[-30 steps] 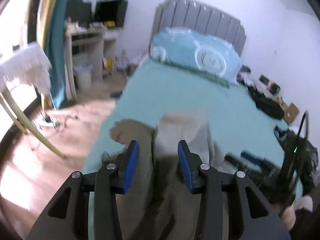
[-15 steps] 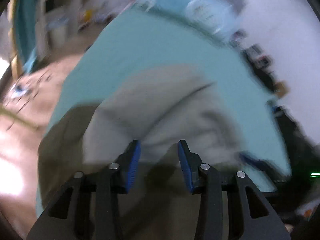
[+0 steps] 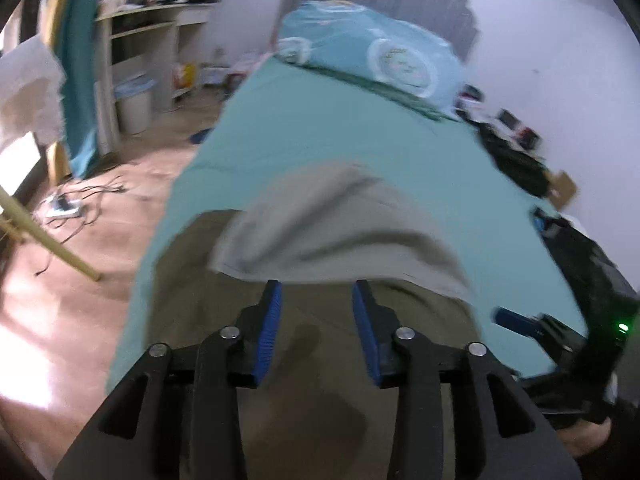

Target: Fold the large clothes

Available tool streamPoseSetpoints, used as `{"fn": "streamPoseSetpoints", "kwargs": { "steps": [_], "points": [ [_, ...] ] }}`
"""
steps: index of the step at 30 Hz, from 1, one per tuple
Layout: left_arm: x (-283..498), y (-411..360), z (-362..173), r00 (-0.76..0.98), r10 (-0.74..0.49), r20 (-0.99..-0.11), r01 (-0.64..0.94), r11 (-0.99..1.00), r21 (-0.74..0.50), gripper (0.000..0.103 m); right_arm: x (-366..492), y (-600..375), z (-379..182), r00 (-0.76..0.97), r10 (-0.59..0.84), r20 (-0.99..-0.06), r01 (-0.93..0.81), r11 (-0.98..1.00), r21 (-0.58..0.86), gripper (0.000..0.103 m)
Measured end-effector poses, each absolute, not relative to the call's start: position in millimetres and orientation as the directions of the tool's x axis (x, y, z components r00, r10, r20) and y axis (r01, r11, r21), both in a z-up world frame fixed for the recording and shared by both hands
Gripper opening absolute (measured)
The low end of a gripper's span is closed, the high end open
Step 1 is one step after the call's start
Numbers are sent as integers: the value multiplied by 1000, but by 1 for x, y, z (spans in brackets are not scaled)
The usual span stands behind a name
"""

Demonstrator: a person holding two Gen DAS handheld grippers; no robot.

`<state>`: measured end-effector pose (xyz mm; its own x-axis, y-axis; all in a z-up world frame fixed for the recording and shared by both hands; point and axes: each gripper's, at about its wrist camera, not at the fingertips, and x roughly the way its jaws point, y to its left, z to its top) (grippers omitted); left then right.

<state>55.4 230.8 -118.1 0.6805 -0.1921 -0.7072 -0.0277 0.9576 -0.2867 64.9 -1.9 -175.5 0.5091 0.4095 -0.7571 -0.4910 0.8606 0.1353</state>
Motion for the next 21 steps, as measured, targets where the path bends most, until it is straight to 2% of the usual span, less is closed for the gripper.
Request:
{"fn": "streamPoseSetpoints", "kwargs": {
  "steps": [4,7,9,12,21],
  "points": [
    [40,204,-130,623,-261,-738,25,949,-315,41,43,3,-180,498,397,-771,-524,846,97,89],
    [35,198,-154,557,-231,-798,-18,957,-290,41,37,0,-193,482,381,-789,-513,853,98,90],
    [30,202,-171,526,-222,-821,-55,955,-293,41,33,-2,-202,488,361,-795,-500,862,84,96],
    [24,212,-191,511,-229,-828,-102,941,-323,41,36,-8,-219,462,351,-814,-459,880,120,101],
    [23,217,-191,509,-182,-841,-144,946,-292,42,35,-6,-218,470,329,-819,-462,882,89,102]
  ]
}}
